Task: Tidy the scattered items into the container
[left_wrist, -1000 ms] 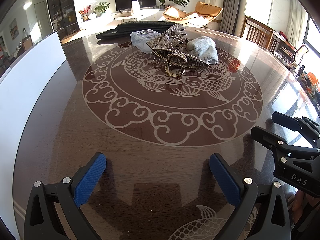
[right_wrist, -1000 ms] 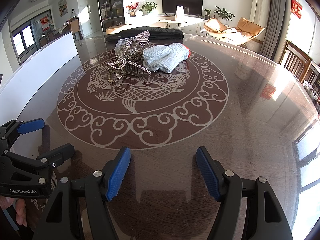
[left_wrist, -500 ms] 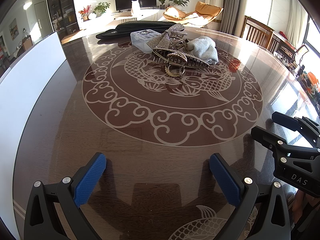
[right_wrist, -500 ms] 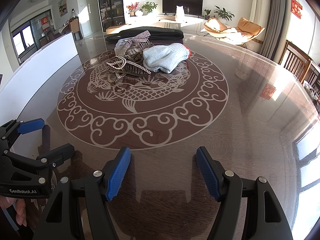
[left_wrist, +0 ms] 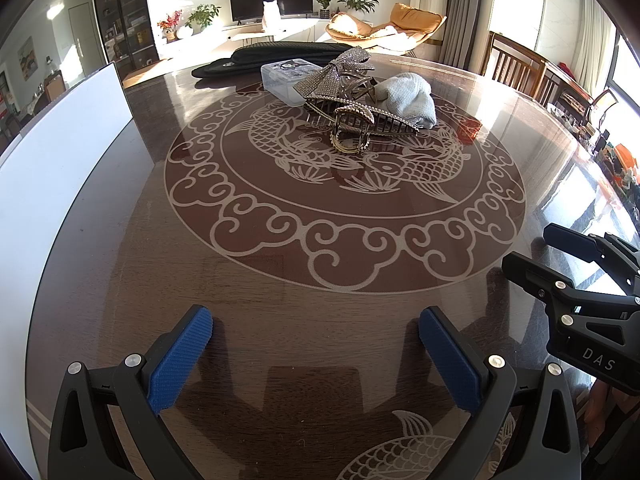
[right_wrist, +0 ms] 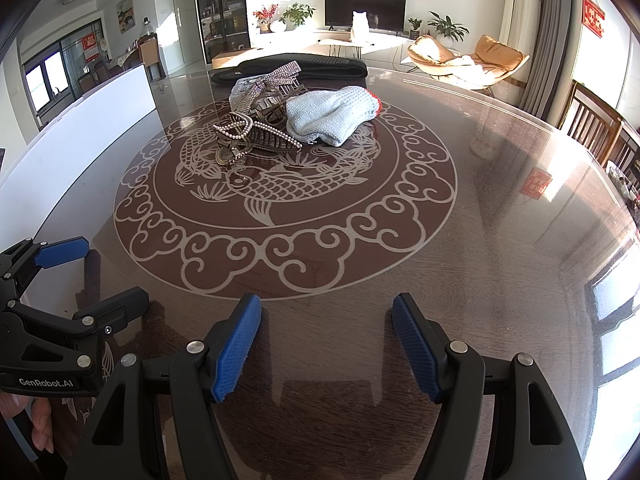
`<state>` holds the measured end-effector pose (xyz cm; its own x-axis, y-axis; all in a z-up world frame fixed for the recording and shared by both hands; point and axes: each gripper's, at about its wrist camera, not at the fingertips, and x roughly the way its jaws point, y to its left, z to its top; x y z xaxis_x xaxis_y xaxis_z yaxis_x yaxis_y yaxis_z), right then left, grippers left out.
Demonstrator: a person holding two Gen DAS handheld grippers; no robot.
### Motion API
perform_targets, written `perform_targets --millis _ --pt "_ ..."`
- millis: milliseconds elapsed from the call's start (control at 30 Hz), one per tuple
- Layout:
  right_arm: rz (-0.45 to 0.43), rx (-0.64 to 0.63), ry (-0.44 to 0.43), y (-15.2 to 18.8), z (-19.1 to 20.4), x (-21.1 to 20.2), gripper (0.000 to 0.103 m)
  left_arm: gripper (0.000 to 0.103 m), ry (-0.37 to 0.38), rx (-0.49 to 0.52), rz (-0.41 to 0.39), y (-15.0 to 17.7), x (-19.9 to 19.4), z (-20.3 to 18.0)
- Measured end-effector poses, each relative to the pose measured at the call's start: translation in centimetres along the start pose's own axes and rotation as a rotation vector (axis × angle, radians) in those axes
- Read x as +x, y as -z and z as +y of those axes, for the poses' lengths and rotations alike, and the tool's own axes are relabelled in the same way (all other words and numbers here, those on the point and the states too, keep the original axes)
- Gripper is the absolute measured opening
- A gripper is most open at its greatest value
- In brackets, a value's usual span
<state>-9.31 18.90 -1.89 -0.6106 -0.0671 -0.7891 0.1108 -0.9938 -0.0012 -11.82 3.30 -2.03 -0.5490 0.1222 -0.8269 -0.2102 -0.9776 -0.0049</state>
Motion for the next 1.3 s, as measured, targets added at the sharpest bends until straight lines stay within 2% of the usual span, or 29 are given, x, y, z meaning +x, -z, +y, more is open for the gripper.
perform_targets --millis 500,600,733,800,933,1000,1067,1133,1200,1267,1300 --pt "0.003 -0.019 -0.016 -0.3 0.1 0.2 0.071 0.103 0.004 0.001 -0.001 0.0 0.0 0.0" --pt "0.017 -0.102 -0.058 -2.4 0.3 1.3 0.07 0.103 0.005 0.002 -0.001 0.0 0.0 0.0" --pt "-0.078 -0.121 -0.082 -8.2 -0.2 1.9 0.07 0.103 0.006 0.001 -0.001 0.0 0.0 0.0" --pt "-0.055 -0.034 -0.086 -11.4 -1.4 3.6 0.07 0.103 0.006 0.001 -0.001 -0.1 0.0 0.0" --pt "-0.036 0.305 -0.118 -15.6 -5.4 7.4 0.07 0.103 0.006 0.001 -0.001 -0.1 0.0 0.0" --pt "-0.026 0.373 -0.086 -17.3 -6.0 9.3 0.07 0.103 0.006 0.002 -0.001 0.0 0.0 0.0" --pt "-0.024 0.385 -0.062 -19.0 -5.9 10.9 0.07 0.103 0.008 0.001 -0.002 -0.1 0.0 0.0" --pt "-0.02 0.37 -0.114 -20.1 -5.2 12.1 0.07 0.103 0.012 -0.002 -0.004 -0.1 -0.1 0.1" --pt "0.078 0.305 -0.167 -20.2 -3.5 13.8 0.07 0.103 0.015 -0.004 -0.005 -0.1 -0.1 0.1" --pt "0.113 0.172 -0.205 -19.6 -0.9 13.6 0.07 0.103 0.018 -0.005 -0.006 0.0 -0.1 0.1" --pt "0.137 0.106 -0.259 -19.0 0.3 13.2 0.07 0.103 0.018 -0.004 -0.006 0.0 -0.1 0.1"
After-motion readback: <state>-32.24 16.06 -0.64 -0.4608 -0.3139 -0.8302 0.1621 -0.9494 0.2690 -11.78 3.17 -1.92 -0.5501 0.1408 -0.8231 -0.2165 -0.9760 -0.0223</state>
